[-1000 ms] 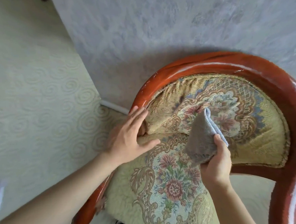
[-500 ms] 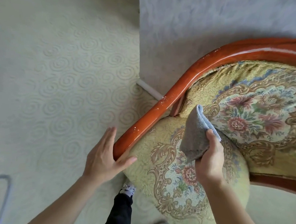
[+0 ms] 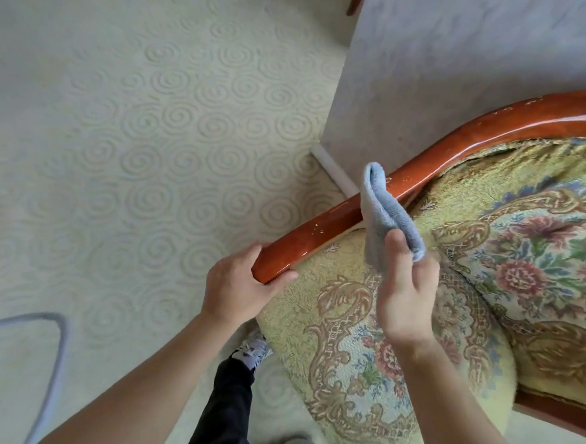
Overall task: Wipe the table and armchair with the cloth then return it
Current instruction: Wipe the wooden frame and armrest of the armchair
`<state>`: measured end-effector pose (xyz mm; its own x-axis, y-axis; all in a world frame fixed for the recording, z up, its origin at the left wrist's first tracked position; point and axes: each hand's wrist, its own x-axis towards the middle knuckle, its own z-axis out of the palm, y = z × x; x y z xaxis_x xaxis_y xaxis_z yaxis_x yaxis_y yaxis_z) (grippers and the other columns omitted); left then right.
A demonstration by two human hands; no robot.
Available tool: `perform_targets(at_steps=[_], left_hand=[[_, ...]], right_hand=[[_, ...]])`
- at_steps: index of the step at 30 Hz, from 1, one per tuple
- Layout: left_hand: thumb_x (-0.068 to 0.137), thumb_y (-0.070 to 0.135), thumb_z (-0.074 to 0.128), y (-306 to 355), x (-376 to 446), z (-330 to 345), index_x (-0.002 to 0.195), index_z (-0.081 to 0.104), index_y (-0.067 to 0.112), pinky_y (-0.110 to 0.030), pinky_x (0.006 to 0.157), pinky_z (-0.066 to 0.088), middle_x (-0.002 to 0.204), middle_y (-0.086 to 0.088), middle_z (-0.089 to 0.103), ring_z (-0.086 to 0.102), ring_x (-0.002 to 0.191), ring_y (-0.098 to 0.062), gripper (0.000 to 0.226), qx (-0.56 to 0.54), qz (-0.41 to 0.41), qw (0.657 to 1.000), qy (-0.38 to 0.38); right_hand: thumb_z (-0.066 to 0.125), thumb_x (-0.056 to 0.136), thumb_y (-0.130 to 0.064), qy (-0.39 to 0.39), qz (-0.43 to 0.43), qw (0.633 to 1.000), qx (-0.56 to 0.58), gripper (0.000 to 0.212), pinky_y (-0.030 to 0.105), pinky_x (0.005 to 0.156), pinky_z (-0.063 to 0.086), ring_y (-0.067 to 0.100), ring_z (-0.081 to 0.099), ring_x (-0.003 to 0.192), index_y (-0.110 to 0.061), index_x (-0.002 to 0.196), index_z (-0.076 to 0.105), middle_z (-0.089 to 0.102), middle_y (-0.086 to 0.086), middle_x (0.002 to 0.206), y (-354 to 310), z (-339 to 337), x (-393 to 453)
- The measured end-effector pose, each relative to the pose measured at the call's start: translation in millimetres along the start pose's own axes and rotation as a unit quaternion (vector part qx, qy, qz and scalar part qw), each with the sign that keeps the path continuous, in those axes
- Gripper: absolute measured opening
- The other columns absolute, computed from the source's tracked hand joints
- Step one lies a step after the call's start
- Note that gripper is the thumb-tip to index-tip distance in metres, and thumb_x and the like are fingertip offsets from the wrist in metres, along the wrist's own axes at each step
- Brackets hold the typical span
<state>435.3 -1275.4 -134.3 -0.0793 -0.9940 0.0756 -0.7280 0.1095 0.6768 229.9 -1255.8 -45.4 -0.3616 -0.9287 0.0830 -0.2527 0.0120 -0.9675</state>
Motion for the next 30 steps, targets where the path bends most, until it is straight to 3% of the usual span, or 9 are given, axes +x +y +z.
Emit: perform_targets(at_steps=[2, 4, 5, 7, 14, 18, 23, 25, 30], left_hand=[[0.071, 0.073, 0.067, -2, 0, 2, 0.115, 0.067, 0.032, -0.029, 0.068, 0.060, 0.089, 0.013, 0.076, 0.072, 0.075, -0.006, 0.060, -0.014, -0.006, 1.000, 0.001], [0.070, 0.072, 0.068, -3, 0, 2, 0.111, 0.069, 0.030, -0.025, 0.064, 0.056, 0.085, 0.012, 0.075, 0.071, 0.071, -0.008, 0.059, -0.020, -0.013, 1.000, 0.002], [0.070, 0.071, 0.068, -2, 0, 3, 0.106, 0.070, 0.027, -0.022, 0.058, 0.052, 0.080, 0.010, 0.074, 0.070, 0.066, -0.011, 0.057, -0.017, -0.010, 1.000, 0.007], [0.071, 0.071, 0.064, -1, 1, 4, 0.095, 0.070, 0.023, -0.019, 0.053, 0.042, 0.068, 0.006, 0.071, 0.065, 0.057, -0.014, 0.054, -0.012, -0.002, 1.000, 0.022], [0.070, 0.075, 0.063, 0, 1, 1, 0.102, 0.070, 0.026, -0.025, 0.058, 0.054, 0.076, 0.009, 0.073, 0.068, 0.062, -0.011, 0.058, -0.007, -0.004, 1.000, 0.012], [0.074, 0.074, 0.062, 2, -1, 1, 0.102, 0.067, 0.028, -0.028, 0.056, 0.056, 0.072, 0.014, 0.067, 0.063, 0.059, -0.003, 0.054, 0.003, -0.005, 1.000, 0.005], [0.076, 0.070, 0.067, 4, 0, 0, 0.102, 0.066, 0.029, -0.028, 0.057, 0.056, 0.070, 0.016, 0.062, 0.061, 0.058, -0.002, 0.049, 0.012, -0.003, 1.000, 0.001], [0.078, 0.067, 0.070, 6, 0, 0, 0.100, 0.066, 0.027, -0.025, 0.055, 0.054, 0.067, 0.017, 0.059, 0.058, 0.056, 0.001, 0.046, 0.018, -0.005, 1.000, -0.003], [0.077, 0.073, 0.064, 12, 7, -5, 0.103, 0.064, 0.029, -0.024, 0.057, 0.049, 0.067, 0.017, 0.059, 0.063, 0.060, -0.006, 0.051, 0.065, -0.013, 0.997, -0.037]], right_hand=[[0.036, 0.104, -0.043, -0.106, -0.072, 0.988, -0.083, 0.043, 0.033, 0.060, 0.045, 0.004, 0.058, 0.071, -0.012, 0.110, 0.065, 0.069, -0.002, 0.081, 5, 11, -4], [0.037, 0.104, -0.033, -0.203, -0.125, 0.958, -0.157, 0.046, 0.046, 0.094, 0.052, 0.017, 0.063, 0.115, -0.005, 0.133, 0.058, 0.068, 0.011, 0.125, 15, 25, -8], [0.037, 0.103, -0.028, -0.237, -0.158, 0.943, -0.174, 0.047, 0.048, 0.111, 0.041, 0.020, 0.049, 0.136, -0.004, 0.140, 0.053, 0.057, 0.011, 0.142, 18, 32, -11], [0.038, 0.101, -0.025, -0.272, -0.216, 0.915, -0.208, 0.048, 0.050, 0.121, 0.025, 0.023, 0.031, 0.148, -0.004, 0.141, 0.052, 0.047, 0.010, 0.151, 25, 42, -13], [0.031, 0.104, -0.031, -0.273, -0.319, 0.861, -0.288, 0.050, 0.047, 0.121, 0.026, 0.023, 0.035, 0.146, -0.006, 0.141, 0.053, 0.049, 0.008, 0.150, 49, 25, 20], [0.035, 0.100, -0.022, -0.206, -0.279, 0.880, -0.324, 0.049, 0.052, 0.113, 0.039, 0.025, 0.038, 0.143, 0.003, 0.140, 0.050, 0.050, 0.014, 0.147, 63, -5, 54], [0.039, 0.103, -0.025, -0.163, -0.199, 0.905, -0.339, 0.043, 0.048, 0.120, 0.026, 0.016, 0.031, 0.143, -0.007, 0.139, 0.053, 0.049, 0.003, 0.148, 61, -29, 86], [0.040, 0.100, -0.019, -0.139, -0.188, 0.908, -0.348, 0.043, 0.049, 0.120, 0.023, 0.027, 0.035, 0.144, -0.003, 0.137, 0.054, 0.052, 0.008, 0.145, 56, -19, 83], [0.035, 0.095, -0.018, -0.157, -0.267, 0.895, -0.320, 0.050, 0.056, 0.117, 0.031, 0.040, 0.041, 0.140, 0.003, 0.135, 0.055, 0.054, 0.019, 0.143, 50, 15, 41]])
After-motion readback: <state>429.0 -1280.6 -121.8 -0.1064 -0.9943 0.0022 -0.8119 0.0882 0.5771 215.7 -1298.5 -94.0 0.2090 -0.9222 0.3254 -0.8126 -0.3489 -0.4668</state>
